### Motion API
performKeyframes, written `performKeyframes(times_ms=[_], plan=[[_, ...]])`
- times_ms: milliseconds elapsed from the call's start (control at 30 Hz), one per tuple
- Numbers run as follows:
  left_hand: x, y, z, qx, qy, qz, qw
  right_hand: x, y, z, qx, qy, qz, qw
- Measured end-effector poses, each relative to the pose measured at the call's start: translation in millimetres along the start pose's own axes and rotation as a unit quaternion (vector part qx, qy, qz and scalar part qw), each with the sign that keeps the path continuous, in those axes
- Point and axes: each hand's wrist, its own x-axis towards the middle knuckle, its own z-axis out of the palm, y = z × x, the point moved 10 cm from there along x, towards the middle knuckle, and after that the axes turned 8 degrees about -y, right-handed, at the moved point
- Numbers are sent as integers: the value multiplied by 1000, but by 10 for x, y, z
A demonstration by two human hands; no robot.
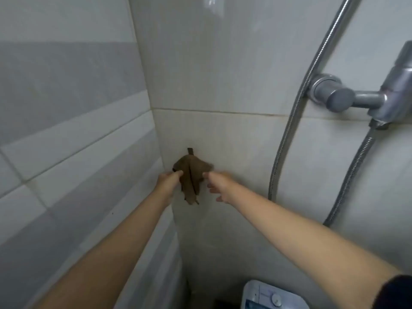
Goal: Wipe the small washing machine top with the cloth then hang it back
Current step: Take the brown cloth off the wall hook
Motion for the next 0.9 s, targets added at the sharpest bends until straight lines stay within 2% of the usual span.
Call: performKeyframes(times_ms=[67, 167, 267, 333, 467, 600, 700, 767, 833, 900], plan=[[85, -65, 55, -51, -25, -34, 998, 77, -14, 114, 14, -3, -2, 1000], [143, -91, 102, -72, -56, -66, 994, 228, -32, 255, 63, 2, -14, 998], [162, -43, 77, -85, -57, -54, 993, 274, -156, 215, 107, 58, -59, 991], [164, 18, 37, -81, -50, -28, 995, 255, -262, 150, 70, 98, -89, 989], [74, 338, -151, 26, 6, 92, 995, 74, -544, 20, 6, 121, -153, 981], [-203, 754, -170, 69, 25, 178, 981, -220, -913, -158, -84, 144, -240, 956], [-400, 947, -38, 103, 0, 184, 977, -450, -1045, -313, -137, 147, -287, 937], [-571, 1017, 104, 176, 0, 176, 969, -622, -1044, -470, -159, 147, -300, 929], [-765, 1072, 262, 248, 8, 175, 953, -727, -955, -612, -178, 154, -291, 927], [-970, 1039, 516, 251, -12, 164, 954, -821, -757, -769, -179, 152, -254, 938]])
